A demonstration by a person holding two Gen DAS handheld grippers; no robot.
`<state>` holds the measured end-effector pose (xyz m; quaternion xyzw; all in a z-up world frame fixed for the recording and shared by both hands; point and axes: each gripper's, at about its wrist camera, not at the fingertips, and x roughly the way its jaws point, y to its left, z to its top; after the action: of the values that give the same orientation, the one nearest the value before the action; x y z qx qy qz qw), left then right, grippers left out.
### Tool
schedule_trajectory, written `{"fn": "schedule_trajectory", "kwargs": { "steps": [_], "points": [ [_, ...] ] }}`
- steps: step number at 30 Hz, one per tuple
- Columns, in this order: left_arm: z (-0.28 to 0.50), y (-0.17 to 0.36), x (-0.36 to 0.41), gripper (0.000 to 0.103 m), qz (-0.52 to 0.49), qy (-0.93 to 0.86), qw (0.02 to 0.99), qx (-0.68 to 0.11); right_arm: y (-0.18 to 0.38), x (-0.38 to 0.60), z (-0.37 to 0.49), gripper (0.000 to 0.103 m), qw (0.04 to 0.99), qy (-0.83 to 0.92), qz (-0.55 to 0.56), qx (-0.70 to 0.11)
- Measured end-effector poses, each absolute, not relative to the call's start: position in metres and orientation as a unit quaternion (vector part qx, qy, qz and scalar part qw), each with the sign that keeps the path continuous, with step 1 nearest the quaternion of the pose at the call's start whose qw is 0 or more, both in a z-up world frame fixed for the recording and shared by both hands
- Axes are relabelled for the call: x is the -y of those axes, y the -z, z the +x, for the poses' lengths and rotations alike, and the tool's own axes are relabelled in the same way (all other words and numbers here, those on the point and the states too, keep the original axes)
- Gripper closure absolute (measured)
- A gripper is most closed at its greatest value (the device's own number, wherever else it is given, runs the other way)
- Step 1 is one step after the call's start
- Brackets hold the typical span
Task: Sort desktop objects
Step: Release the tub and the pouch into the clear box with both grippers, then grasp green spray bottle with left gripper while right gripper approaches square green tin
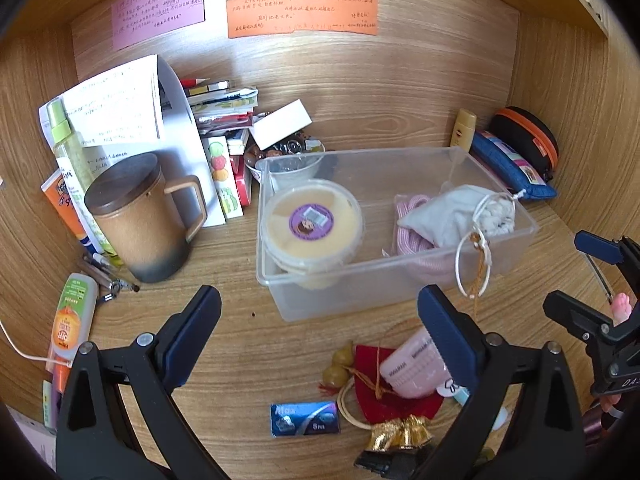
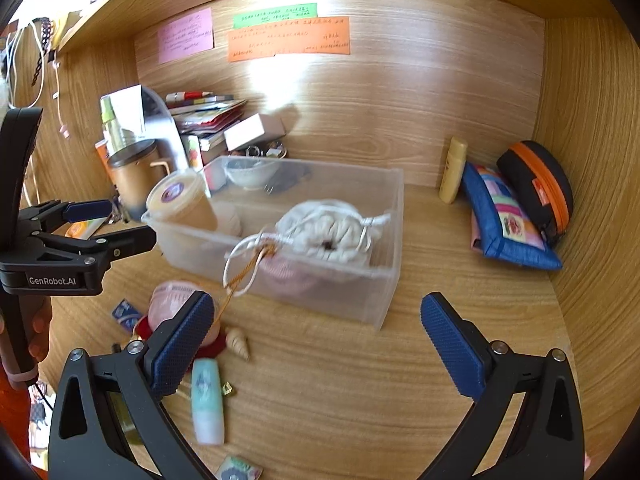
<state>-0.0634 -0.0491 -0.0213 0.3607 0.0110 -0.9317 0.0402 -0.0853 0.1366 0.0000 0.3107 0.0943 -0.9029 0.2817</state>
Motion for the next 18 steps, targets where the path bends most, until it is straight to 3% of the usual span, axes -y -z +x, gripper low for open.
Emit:
{"fn": "schedule_trajectory", "kwargs": {
  "steps": [18],
  "points": [
    [-0.038, 0.047, 0.027, 0.003, 0.377, 0.926, 0.017, -0.024, 0.034, -0.144, -0.036, 0.0, 0.297, 0.889, 0.325, -0.123]
  ]
}}
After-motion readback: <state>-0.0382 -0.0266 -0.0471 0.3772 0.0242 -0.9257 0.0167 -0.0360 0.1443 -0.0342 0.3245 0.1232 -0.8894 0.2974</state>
